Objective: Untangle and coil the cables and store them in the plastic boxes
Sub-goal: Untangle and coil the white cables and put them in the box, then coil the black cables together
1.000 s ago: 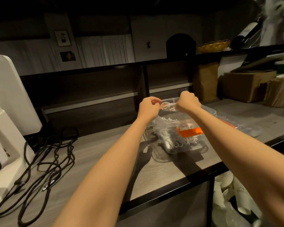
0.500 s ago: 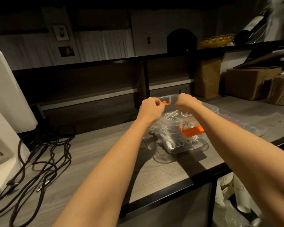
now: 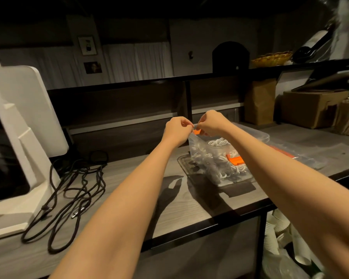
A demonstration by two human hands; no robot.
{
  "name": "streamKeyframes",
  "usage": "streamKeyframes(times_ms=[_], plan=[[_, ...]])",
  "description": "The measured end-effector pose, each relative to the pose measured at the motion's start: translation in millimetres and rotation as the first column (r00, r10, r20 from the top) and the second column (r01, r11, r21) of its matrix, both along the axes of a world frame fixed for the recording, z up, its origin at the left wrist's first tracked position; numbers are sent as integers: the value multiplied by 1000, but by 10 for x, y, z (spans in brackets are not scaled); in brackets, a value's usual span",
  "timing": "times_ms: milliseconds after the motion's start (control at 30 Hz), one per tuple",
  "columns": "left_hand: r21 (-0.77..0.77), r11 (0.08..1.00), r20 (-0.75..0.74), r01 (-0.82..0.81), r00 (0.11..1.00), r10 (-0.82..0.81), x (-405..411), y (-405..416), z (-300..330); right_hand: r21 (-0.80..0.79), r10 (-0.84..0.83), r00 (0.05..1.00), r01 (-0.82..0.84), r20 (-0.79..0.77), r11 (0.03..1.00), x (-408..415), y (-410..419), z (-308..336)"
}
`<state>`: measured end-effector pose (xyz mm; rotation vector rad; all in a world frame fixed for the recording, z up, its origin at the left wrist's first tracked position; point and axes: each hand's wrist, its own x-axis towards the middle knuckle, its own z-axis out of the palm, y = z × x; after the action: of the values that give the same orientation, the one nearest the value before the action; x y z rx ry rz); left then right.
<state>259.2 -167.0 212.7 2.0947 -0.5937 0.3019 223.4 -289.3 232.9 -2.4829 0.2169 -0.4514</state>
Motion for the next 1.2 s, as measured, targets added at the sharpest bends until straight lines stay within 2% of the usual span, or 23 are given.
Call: streamKeyframes(times_ms=[300,467,700,767,867,933,1200], plan=[[115,993,-134,-42,989,57,-186,699,34,-57,163,982,-169,-95,984,-50,659,12],[170,982,-154,-84,982,111,-264,1048,-87,-121,227,960,-247,-162,961,-10,1004,-117],[224,960,-183,-165,961,208,-217,1512,-284,-75,306,926,-329,-221,941,91,1415,-320],[319,922,-192,-219,938,289,-152,1610,-366,-68,315,918,-340,-239,938,125,1489,-375],[569,764,-195,-305,852,485,-57,1740,-524,-64,323,903,-354,-282,933,176,1585,-467],[665,685,-201,-297,812,547,-32,1816,-612,-64,337,889,-373,-310,926,212,1653,-529],[664,651,-187,-367,762,620,72,1966,-811,-66,413,822,-472,-392,879,381,1837,-698]])
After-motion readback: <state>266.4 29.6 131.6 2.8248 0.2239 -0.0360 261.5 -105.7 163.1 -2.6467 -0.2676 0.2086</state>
